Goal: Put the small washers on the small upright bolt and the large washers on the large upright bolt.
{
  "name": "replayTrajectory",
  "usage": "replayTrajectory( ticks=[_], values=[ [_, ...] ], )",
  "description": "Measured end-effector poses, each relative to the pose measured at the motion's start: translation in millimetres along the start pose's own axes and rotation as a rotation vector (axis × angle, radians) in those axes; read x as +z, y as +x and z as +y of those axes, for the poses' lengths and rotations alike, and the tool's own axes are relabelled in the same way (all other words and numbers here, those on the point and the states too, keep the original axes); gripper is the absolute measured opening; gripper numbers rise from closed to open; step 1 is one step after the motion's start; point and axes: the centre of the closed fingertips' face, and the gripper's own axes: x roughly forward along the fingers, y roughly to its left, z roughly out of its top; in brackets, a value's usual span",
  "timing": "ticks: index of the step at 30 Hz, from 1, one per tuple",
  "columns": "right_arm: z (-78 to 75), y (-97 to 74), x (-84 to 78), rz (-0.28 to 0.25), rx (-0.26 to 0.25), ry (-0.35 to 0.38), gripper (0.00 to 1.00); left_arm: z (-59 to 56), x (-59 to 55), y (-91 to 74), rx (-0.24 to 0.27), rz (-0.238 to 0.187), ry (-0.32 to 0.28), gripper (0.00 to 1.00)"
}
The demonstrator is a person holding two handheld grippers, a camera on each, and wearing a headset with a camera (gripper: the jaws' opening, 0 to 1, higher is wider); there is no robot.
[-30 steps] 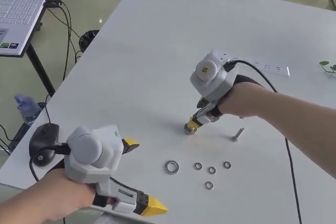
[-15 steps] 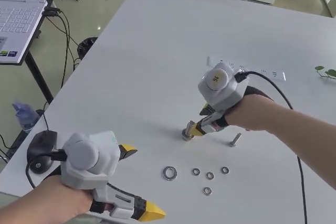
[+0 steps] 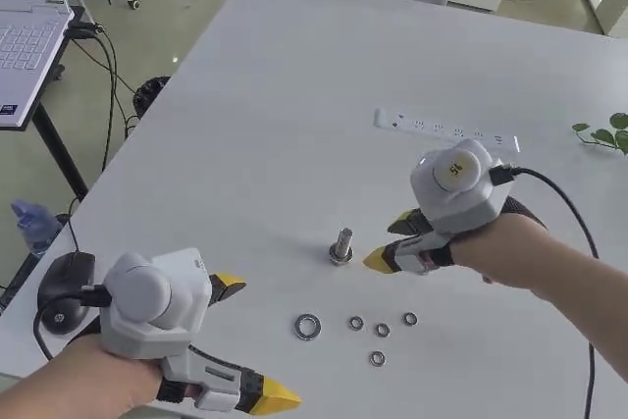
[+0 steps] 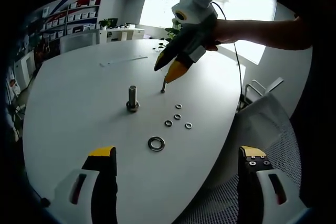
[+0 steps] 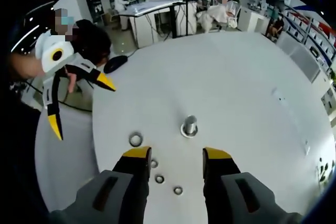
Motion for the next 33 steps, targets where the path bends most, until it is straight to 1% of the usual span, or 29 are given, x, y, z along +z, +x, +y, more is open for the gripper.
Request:
replayTrajectory(
  ticks=[2, 6, 10, 14, 18, 21, 23, 27, 33],
  values=[
    [5.3, -0.3, -5.7, 0.01, 0.003, -0.006, 0.41, 0.4, 0.6, 0.7, 0.0, -0.002, 0.0, 0.97],
    [10.9, 1.2, -10.6, 0.026, 0.011, -0.011, 0.41, -0.2, 0.7, 1.5, 0.003, -0.003, -0.002, 0.96],
    [19.9, 2.7, -8.6, 0.034, 0.024, -0.027, 0.41, -0.7, -0.2, 0.7, 0.006, -0.004, -0.002, 0.96],
    [30.0, 7.9, -4.6, 0.043, 0.041, -0.052, 0.41, -2.4, -0.7, -0.2, 0.008, -0.007, -0.005, 0.96],
    [42.2, 16.4, -0.6, 0.055, 0.061, -0.076, 0.41, -5.2, -0.6, -0.1, 0.007, -0.012, -0.006, 0.96],
    [53.1, 25.5, 0.1, 0.07, 0.078, -0.108, 0.41, -7.0, -2.1, 0.5, 0.005, -0.01, -0.007, 0.96],
    [57.7, 32.8, -2.9, 0.089, 0.089, -0.118, 0.41, -8.1, -2.3, 0.6, 0.003, -0.011, -0.008, 0.96],
    [63.4, 43.0, -4.7, 0.105, 0.099, -0.133, 0.4, -9.1, -2.7, 0.3, 0.003, -0.007, -0.003, 0.95],
    [76.9, 57.1, -10.3, 0.13, 0.121, -0.164, 0.4, -8.9, -1.6, -0.7, 0.004, -0.008, -0.001, 0.95]
  ],
)
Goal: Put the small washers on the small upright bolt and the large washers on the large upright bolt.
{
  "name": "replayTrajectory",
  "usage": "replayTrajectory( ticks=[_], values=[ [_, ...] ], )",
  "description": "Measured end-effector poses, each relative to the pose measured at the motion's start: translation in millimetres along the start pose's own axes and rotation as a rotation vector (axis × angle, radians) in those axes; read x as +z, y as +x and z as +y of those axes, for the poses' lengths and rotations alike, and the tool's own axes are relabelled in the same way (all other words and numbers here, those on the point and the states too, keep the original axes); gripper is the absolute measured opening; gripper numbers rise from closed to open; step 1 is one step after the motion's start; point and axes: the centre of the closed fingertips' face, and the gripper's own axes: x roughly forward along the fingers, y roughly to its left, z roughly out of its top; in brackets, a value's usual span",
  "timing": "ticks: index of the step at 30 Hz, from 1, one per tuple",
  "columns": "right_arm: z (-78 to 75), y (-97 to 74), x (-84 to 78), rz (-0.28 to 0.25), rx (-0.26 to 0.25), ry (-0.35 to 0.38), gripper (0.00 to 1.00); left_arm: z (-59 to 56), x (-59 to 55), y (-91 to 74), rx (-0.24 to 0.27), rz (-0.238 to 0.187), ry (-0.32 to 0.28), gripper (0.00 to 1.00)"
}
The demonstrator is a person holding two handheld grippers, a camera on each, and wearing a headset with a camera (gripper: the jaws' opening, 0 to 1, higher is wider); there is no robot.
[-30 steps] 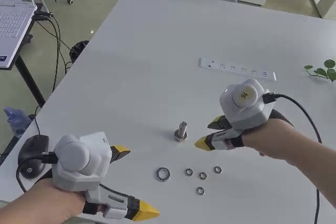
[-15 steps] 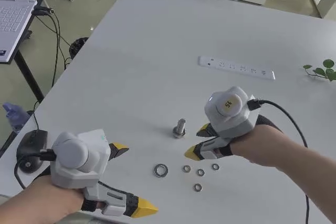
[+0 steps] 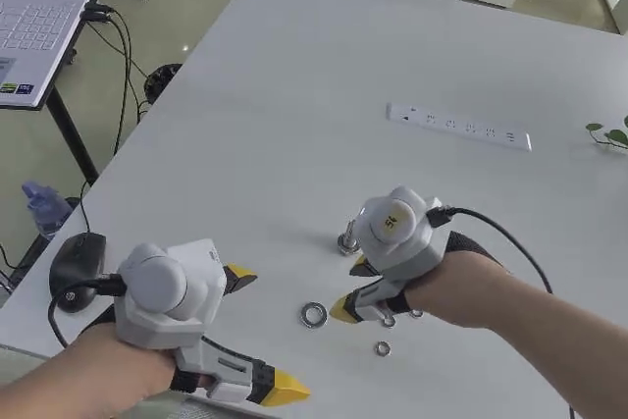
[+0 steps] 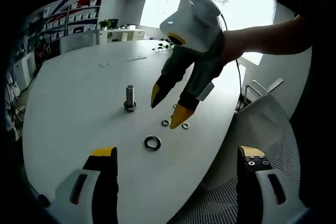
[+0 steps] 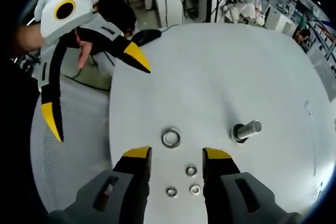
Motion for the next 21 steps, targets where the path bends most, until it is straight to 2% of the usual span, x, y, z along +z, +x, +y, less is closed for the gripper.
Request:
replayTrajectory(
  ticks=[7, 21],
  values=[
    [8.2, 18.9, -3.6, 0.026, 0.02, -0.027, 0.4, -1.5, -0.2, 1.3, -0.002, -0.004, 0.001, 0.95],
    [3.7, 46.7, -14.6, 0.087, 0.008, -0.036, 0.39, -4.9, -3.2, 0.3, -0.01, -0.001, 0.0, 0.94]
  ],
)
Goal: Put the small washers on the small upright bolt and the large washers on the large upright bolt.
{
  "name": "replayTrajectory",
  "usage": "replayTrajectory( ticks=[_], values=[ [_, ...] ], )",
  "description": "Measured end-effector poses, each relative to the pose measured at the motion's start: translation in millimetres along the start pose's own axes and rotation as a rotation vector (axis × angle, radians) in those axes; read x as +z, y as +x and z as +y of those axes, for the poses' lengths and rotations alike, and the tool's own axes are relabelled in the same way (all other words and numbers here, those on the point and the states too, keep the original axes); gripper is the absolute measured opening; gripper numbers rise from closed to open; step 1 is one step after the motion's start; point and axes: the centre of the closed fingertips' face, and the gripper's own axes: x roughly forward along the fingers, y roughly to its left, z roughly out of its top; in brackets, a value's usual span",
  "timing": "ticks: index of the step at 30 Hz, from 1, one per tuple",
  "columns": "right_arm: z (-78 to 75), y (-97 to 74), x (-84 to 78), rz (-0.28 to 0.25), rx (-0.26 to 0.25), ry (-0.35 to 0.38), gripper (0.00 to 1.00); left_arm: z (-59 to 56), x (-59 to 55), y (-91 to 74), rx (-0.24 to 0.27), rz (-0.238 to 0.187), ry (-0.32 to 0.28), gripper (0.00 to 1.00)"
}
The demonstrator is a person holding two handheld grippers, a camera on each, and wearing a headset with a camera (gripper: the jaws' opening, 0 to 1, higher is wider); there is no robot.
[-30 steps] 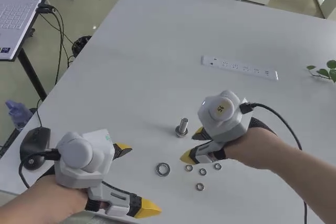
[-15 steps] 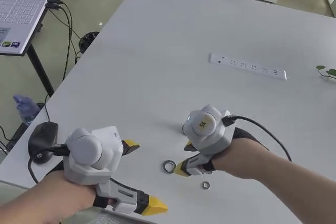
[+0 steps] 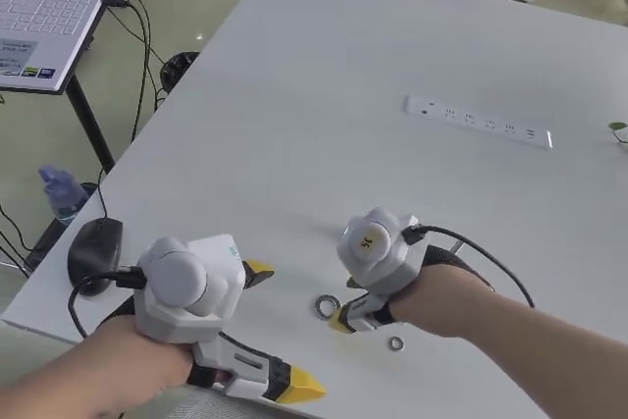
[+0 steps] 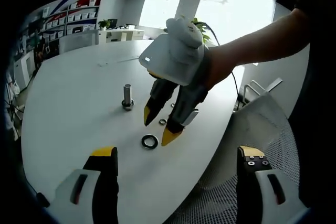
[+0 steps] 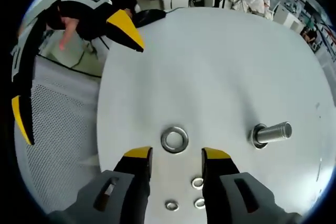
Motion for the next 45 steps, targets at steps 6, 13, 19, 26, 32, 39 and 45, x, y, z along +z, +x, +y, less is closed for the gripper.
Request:
replayTrajectory(
  ticks=[6, 13, 19, 26, 32, 39, 45],
  values=[
    [2.5, 9.8, 0.9, 0.02, 0.004, -0.01, 0.39, 0.4, -1.2, -0.5, -0.001, 0.0, -0.003, 0.94],
    [-3.8, 11.6, 7.4, 0.053, -0.025, -0.044, 0.38, -0.4, -1.2, -1.0, -0.006, -0.001, -0.003, 0.93],
    [-0.1, 12.2, 6.4, 0.079, -0.044, -0.086, 0.37, 0.1, -0.1, -1.8, -0.004, -0.006, -0.003, 0.93],
    [0.4, 12.4, 5.9, 0.101, -0.045, -0.088, 0.34, 0.2, -1.8, -1.9, -0.005, -0.004, -0.004, 0.92],
    [1.8, 13.2, 6.3, 0.117, -0.042, -0.101, 0.3, 1.6, 0.4, -1.3, -0.005, -0.012, -0.007, 0.92],
    [2.5, 13.5, 6.3, 0.147, -0.042, -0.123, 0.25, 3.2, -0.7, -3.2, -0.002, -0.011, -0.01, 0.91],
    [1.5, 12.9, 5.6, 0.152, -0.038, -0.126, 0.23, 3.6, -1.0, -3.8, -0.003, -0.012, -0.012, 0.91]
  ],
)
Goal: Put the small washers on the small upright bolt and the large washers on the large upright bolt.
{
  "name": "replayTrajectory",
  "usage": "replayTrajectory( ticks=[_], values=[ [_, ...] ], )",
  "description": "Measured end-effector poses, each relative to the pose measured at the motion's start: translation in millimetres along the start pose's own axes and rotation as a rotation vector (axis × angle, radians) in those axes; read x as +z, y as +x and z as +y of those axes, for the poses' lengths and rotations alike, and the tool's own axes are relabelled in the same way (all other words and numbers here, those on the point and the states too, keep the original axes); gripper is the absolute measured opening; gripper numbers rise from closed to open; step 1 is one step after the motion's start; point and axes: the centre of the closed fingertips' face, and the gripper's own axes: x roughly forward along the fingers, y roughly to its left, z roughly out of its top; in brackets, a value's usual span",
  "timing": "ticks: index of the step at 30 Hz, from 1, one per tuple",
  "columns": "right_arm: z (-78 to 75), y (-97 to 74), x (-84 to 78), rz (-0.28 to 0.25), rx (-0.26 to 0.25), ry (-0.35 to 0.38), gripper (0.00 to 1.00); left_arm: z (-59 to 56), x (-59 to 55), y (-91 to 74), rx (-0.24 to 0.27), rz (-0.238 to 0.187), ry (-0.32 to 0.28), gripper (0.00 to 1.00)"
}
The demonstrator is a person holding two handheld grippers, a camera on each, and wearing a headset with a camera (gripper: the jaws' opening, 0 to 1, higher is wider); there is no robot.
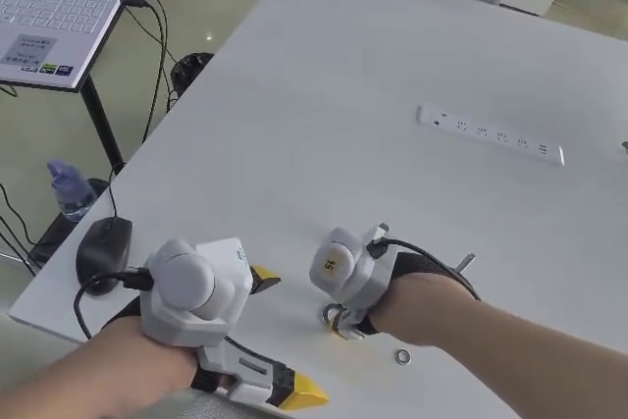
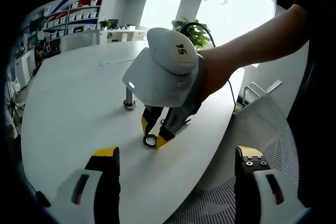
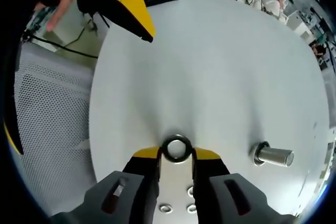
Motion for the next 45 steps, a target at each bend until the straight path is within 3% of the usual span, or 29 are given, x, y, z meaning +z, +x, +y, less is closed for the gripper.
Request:
replayTrajectory(
  ticks=[16, 26, 45],
  values=[
    [0.1, -0.5, -0.6, 0.027, 0.01, -0.038, 0.19, 0.7, 0.2, 0.4, -0.004, 0.003, -0.003, 0.89],
    [-1.1, -0.9, -1.5, 0.018, 0.02, -0.041, 0.19, -0.3, -1.5, -0.3, -0.008, 0.009, -0.006, 0.88],
    [-25.2, -32.1, -20.5, -0.001, 0.047, 0.097, 0.19, 1.0, 0.1, -0.5, -0.006, 0.004, -0.003, 0.88]
  ],
)
